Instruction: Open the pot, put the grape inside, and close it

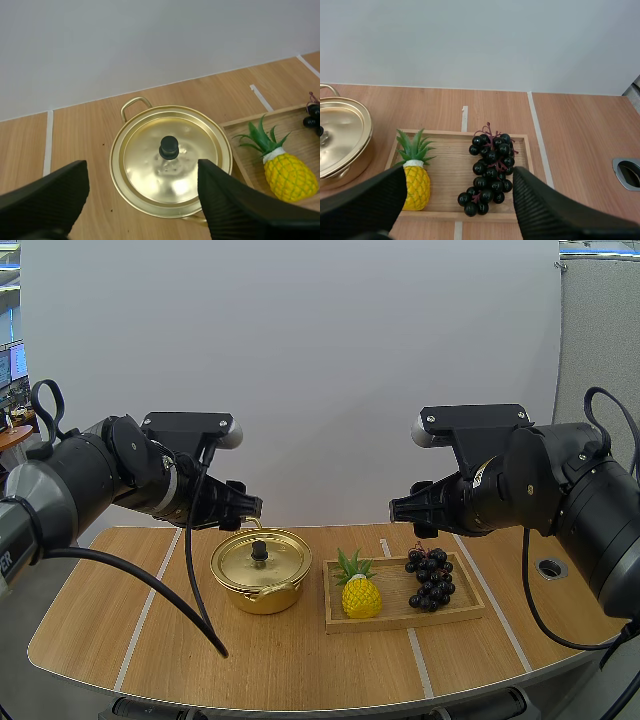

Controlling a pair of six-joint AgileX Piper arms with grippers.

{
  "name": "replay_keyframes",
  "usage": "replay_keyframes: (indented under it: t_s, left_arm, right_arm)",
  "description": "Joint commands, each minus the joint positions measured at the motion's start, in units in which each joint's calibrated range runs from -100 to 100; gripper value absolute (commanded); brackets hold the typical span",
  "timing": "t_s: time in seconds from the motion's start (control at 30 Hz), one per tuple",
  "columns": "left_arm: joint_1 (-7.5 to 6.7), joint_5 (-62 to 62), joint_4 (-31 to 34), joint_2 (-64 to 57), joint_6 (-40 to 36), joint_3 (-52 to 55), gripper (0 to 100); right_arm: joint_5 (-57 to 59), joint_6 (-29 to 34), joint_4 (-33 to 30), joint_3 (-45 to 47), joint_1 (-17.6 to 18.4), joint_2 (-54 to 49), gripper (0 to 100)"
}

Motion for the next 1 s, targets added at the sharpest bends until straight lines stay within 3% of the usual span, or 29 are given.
replay_keyframes:
  t_s: [0.0, 0.2, 0.63, 0.83, 0.97]
  left_arm:
    - [-0.18, 1.5, -4.0, 0.1, 8.2, -0.4, 100]
    - [-0.18, 4.0, -10.8, 3.9, 18.4, -2.0, 100]
    - [-0.24, 13.4, -10.7, 26.6, 21.8, -17.3, 100]
    - [-3.73, 7.9, -3.7, 35.1, 20.0, -18.4, 100]
    - [-4.18, 5.8, -1.7, 40.6, 18.6, -20.4, 100]
  right_arm:
    - [-0.9, 0.1, -0.5, -0.3, 0.0, 0.0, 100]
    - [-0.9, 0.1, -0.3, -0.3, 0.0, 0.0, 100]
    - [-0.9, 0.1, -0.3, -0.3, 0.0, 0.0, 100]
    - [-0.9, 0.1, -0.3, -0.3, 0.0, 0.0, 100]
    - [-0.9, 0.1, -0.3, -0.3, 0.0, 0.0, 100]
